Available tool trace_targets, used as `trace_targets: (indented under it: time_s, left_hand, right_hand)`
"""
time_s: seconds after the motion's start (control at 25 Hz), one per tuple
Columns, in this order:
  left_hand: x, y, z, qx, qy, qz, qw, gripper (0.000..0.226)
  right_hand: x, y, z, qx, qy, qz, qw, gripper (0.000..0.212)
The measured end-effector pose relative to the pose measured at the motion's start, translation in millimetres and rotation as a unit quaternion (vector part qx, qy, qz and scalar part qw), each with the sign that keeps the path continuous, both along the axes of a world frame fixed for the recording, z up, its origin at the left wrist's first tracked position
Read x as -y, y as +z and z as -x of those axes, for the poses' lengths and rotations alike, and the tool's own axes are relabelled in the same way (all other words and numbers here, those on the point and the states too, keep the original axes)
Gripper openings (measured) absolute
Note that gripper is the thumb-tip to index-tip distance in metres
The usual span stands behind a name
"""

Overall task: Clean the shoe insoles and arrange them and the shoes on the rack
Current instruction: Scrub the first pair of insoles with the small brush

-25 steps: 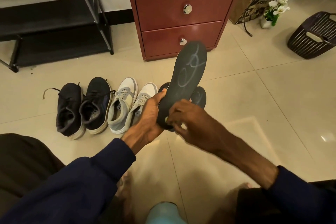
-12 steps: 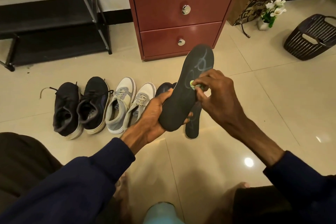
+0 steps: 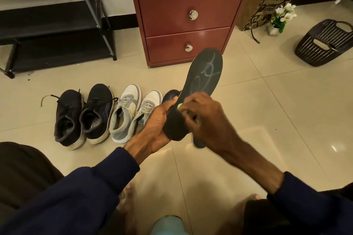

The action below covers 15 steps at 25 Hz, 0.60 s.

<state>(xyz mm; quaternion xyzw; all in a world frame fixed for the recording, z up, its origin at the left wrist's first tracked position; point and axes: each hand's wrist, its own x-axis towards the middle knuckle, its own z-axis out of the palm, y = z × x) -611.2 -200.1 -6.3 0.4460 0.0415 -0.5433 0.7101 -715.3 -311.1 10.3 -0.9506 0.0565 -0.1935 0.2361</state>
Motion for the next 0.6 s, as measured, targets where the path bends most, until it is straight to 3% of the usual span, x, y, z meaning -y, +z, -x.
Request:
trace_targets:
  time_s: [0.08,0.12,0.24,0.28,0.44,0.48,0.6]
  left_hand:
    - [-1,-1,0,0.001,-0.007,-0.014,1.0,0.037]
    - [0,-1,0,0.0,-0.007,-0.016,1.0,0.037]
    - [2,2,0,-0.005,-0.008,0.005,1.0,0.034]
    - [1,3,0,-0.003,-0.01,0.004,1.0,0.035]
    - [-2,2,-1,-0.028,-0.018,-0.005,0.999,0.035]
    - [-2,2,1,-0.036,-0.024,-0.003,0.999,0.034]
    - [-1,1,-2,-0.045,-0.009,0.018,0.999,0.031]
  right_hand:
    - [-10,1,4,-0.041,0.117,-0.004,0.992,0.014]
    - [2,1,0,-0.04,0.11,-0.003,0.993,0.015]
    - [33,4,-9,0.025,-0.078,0.013,0.997,0.019]
    - [29,5,-8,0.031,-0.099,0.001,0.995,0.018]
    - [-19,4,5,-0.039,0.131,-0.035,0.99,0.012]
    - [-8,7,4,-0.058,0.139,-0.029,0.988,0.013]
    - [26,6,-8,-0.009,-0.021,0.02,1.0,0.02]
